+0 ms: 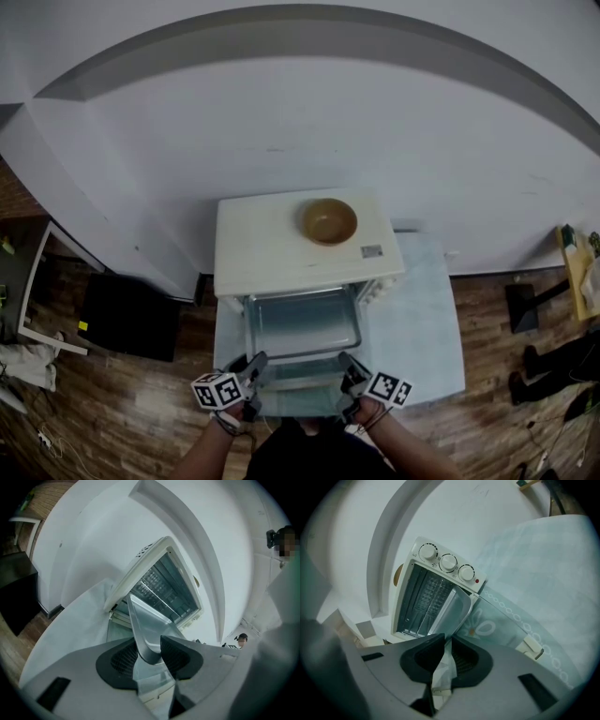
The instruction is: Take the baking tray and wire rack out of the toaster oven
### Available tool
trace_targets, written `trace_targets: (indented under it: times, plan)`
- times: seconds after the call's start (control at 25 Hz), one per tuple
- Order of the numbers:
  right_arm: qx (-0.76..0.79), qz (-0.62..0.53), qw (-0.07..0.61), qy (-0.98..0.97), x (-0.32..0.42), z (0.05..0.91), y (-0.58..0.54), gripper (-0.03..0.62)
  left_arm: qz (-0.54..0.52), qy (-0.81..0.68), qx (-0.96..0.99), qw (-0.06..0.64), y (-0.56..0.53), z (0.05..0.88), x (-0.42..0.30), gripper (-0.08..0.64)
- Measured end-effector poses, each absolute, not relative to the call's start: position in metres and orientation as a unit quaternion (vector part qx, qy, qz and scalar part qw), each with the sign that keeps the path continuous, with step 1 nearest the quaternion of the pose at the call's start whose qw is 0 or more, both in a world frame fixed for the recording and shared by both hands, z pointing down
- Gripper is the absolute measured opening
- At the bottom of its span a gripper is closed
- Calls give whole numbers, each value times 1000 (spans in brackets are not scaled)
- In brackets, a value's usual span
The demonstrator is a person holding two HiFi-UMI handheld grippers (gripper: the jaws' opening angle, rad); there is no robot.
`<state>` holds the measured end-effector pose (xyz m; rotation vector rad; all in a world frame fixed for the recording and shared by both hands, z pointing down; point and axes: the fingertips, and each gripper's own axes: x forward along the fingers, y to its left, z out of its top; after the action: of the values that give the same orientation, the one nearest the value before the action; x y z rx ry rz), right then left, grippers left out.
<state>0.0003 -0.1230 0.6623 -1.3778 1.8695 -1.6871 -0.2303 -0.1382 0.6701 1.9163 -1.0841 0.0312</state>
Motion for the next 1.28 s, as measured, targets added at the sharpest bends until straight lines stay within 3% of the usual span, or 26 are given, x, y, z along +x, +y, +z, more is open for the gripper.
trace_targets:
  times: [0.8,1.28]
  plan:
    - [-455,-590,162,647,-5,657,-95,55,-8,-427,802,419,-116,653,-229,153]
    - [-455,-504,145,720,-10,624,-68,57,-17,-412,816,406,-83,634,-233,153]
